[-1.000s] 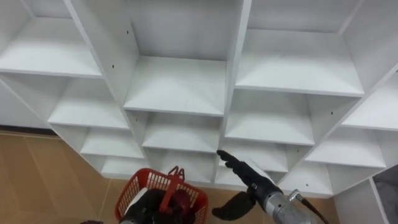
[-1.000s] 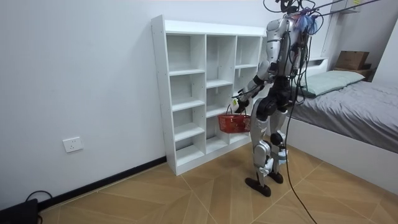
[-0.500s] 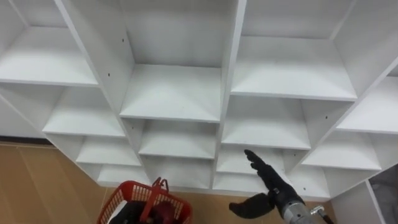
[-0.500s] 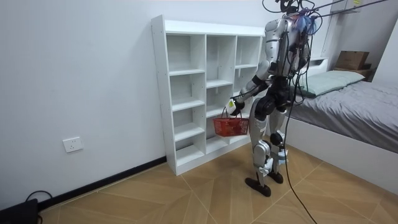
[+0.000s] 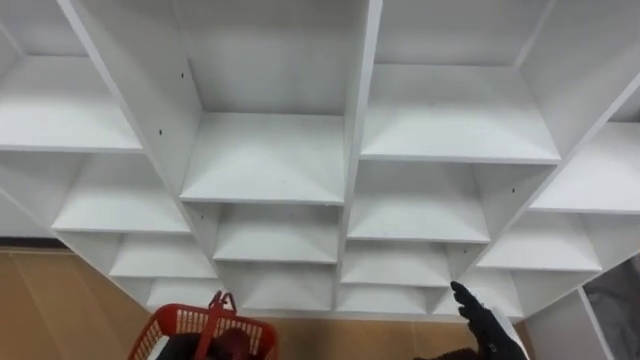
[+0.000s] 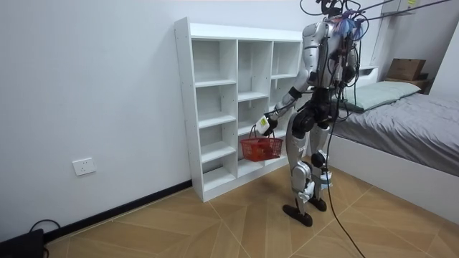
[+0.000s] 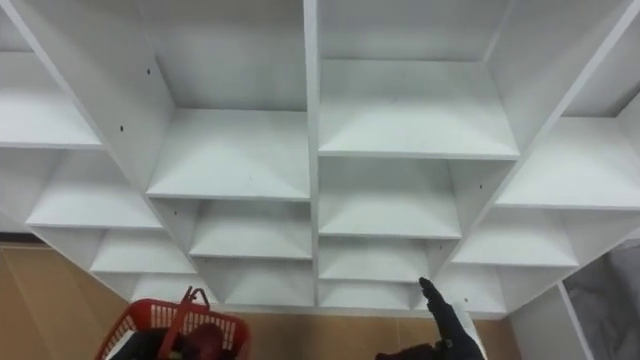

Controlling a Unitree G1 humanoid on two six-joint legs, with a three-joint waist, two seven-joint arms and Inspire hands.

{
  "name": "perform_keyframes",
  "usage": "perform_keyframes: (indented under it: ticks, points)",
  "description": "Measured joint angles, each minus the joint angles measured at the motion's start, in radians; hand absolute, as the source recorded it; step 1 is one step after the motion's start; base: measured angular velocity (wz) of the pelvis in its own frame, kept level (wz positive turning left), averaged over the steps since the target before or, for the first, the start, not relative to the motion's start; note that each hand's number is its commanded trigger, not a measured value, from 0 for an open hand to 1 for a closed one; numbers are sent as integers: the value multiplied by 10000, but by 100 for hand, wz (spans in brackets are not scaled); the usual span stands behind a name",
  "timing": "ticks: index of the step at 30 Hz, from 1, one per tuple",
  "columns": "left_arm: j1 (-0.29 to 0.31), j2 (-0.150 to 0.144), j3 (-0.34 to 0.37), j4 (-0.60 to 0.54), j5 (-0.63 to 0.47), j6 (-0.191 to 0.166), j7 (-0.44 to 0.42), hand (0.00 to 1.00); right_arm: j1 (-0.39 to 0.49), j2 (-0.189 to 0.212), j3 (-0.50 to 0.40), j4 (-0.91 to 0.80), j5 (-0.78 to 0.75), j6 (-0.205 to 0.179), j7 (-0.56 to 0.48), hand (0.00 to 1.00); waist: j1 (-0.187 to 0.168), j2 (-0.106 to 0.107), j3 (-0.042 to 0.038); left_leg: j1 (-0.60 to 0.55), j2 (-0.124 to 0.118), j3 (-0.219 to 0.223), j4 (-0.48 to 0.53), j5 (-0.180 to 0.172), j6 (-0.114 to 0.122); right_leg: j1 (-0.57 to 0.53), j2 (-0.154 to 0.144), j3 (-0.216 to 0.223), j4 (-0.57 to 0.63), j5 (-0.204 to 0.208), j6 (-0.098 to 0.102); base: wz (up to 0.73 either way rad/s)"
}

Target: Collect fruits from the closet

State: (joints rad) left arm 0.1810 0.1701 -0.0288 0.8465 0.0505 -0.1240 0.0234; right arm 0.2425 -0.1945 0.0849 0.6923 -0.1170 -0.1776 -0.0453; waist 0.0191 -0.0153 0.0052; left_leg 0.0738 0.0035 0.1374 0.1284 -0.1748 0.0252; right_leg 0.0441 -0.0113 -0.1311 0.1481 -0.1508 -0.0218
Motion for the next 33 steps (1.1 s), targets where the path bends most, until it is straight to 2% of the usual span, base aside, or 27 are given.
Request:
perform_keyframes:
  ticks: [3,11,15,20,24,29,33]
  points:
    - [99,-4,313,453,16,-32,167,100,40,8,-119,1057,213,-27,-203,0,77,-16,-30,191,32,28,-7,-109,-18,105,134,171,-109,-13,0,-10]
    - [160,-25,1030,1626,8,-70,380,100,5,22,-634,3107,404,-71,-363,0,101,-42,-43,430,132,158,-5,-214,-47,386,146,300,-117,-8,-15,-6]
    - [196,-52,1453,1690,3,-63,373,100,-60,64,-1085,3819,428,-48,-381,0,83,-54,-33,443,133,163,-3,-238,-48,413,143,319,-147,-12,-10,0]
    - [303,-175,1483,1765,15,100,375,100,-217,162,-1129,4828,1016,99,-365,0,68,-26,-14,535,51,110,-4,-251,-39,497,150,275,-147,-50,9,3]
    - [334,-348,1503,1758,16,316,383,100,-257,242,-1129,5530,987,630,-237,0,43,-8,-34,640,6,-14,-1,-277,-22,679,134,205,-123,-137,34,9]
    - [435,-380,1482,1760,16,538,384,100,-371,291,-1088,5844,745,1220,-57,0,25,17,-22,774,7,-13,7,-318,-19,771,142,215,-118,-173,37,0]
    - [478,-377,1441,1760,17,543,382,100,-712,296,-1086,5898,680,1291,21,0,-109,1,-9,780,5,-14,14,-319,-17,775,149,212,-104,-173,37,0]
